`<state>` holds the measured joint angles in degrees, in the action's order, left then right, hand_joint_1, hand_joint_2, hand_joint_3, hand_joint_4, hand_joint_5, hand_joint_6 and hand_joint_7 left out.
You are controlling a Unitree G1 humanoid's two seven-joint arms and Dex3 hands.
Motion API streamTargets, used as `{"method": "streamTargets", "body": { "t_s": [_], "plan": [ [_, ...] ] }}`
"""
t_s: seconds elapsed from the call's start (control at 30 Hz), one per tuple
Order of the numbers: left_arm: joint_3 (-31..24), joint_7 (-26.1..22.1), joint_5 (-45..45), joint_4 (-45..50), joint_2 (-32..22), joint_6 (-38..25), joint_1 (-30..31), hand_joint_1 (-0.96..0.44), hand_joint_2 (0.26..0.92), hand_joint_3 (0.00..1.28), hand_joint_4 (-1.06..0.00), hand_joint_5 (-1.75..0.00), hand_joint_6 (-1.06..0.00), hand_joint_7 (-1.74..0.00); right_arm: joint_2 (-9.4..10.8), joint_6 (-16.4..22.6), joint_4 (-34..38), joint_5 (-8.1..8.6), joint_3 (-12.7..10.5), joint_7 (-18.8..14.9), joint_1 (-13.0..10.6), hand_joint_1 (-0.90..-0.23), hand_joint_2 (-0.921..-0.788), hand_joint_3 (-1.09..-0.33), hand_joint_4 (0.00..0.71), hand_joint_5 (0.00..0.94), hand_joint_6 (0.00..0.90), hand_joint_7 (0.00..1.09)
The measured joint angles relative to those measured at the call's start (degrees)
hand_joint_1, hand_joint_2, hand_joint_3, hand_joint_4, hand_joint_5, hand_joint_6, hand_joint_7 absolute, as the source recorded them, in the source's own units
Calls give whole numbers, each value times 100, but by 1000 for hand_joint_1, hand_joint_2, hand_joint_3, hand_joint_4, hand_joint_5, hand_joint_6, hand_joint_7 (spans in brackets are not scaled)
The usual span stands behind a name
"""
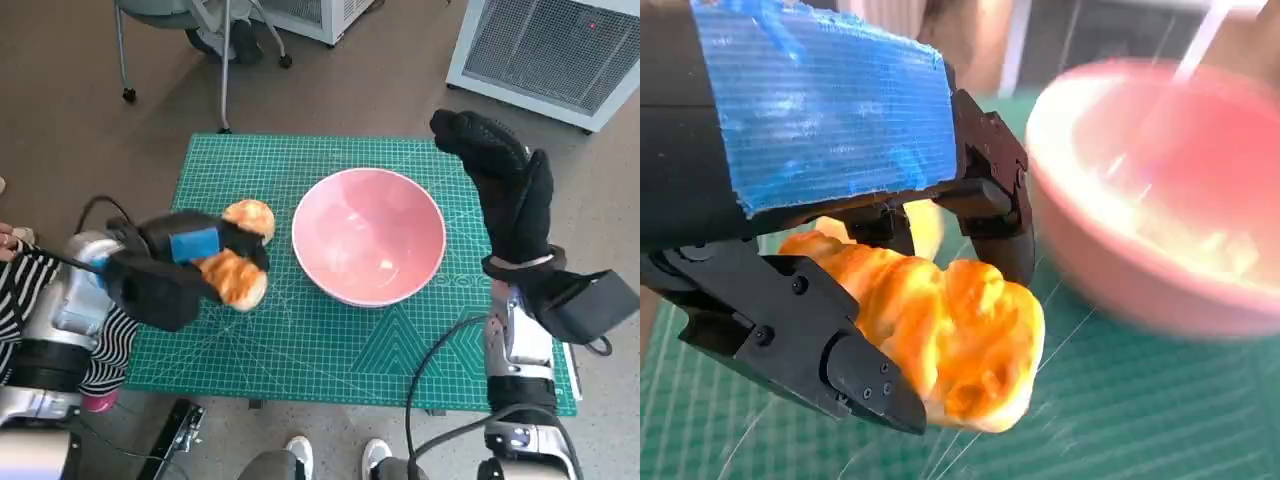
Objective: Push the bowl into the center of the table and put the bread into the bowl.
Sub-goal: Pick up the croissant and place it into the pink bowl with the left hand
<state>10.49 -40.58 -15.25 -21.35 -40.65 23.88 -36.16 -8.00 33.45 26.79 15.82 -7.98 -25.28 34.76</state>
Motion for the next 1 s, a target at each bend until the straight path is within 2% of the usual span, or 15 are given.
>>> {"method": "streamTargets", "body": {
  "t_s": [0.33,0.47,0.63,0.77,1.0],
  "plan": [
    [-208,-46,250,564,46,-382,-277,1,920,96,-683,-1218,-566,-1183,-7,1,16,30,-25,-28,-2,-715,-921,-693,173,3,62,427],
    [-232,36,300,889,432,-867,-605,1,920,102,-672,-1220,-559,-1201,-20,0,36,103,-73,-51,1,-713,-921,-693,176,4,63,429],
    [-213,314,327,1086,922,-1063,-1219,1,920,91,-680,-1209,-576,-1185,36,-3,36,184,-59,-86,5,-708,-921,-692,178,5,64,430],
    [-80,487,247,937,1209,-1005,-1605,1,920,81,-687,-1203,-593,-1163,26,-4,34,202,-73,-102,2,-707,-921,-691,178,4,65,430],
    [463,541,-41,-73,1689,-616,-2065,0,920,85,-684,-1207,-588,-1166,-7,-15,-19,209,-100,-106,-64,-705,-921,-689,176,3,67,430]
  ]
}}
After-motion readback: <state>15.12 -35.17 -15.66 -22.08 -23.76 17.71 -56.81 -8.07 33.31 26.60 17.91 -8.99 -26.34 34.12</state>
